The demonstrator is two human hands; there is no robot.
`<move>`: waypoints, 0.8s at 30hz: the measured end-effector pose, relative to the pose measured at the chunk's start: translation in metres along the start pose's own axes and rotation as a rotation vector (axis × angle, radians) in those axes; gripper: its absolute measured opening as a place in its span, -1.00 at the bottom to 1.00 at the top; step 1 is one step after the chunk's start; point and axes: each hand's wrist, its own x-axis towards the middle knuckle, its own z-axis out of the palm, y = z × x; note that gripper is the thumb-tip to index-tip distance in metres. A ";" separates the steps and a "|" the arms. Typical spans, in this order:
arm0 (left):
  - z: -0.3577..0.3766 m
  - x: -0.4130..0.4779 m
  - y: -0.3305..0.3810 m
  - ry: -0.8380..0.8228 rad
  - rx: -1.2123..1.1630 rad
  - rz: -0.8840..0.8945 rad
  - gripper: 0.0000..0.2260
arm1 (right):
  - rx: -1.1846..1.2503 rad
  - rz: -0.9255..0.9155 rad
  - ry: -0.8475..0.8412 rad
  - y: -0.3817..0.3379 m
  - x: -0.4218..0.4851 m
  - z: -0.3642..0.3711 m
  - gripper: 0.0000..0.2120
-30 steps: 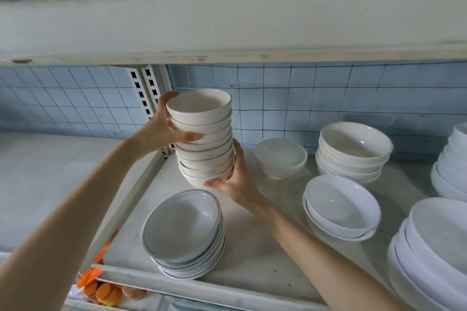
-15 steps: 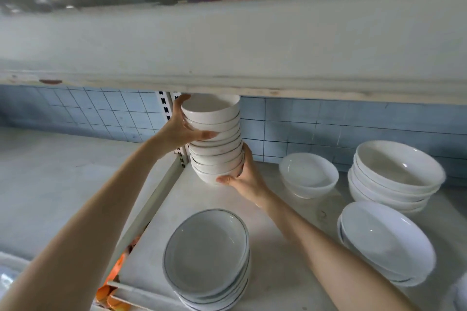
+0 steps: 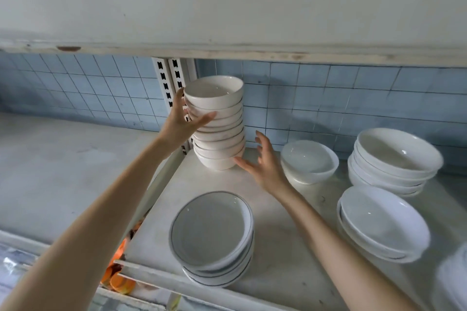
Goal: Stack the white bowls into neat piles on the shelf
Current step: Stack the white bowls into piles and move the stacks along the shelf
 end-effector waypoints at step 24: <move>0.007 -0.064 -0.030 -0.398 -0.015 -0.118 -0.75 | -0.559 0.017 0.280 -0.001 -0.061 -0.056 -0.94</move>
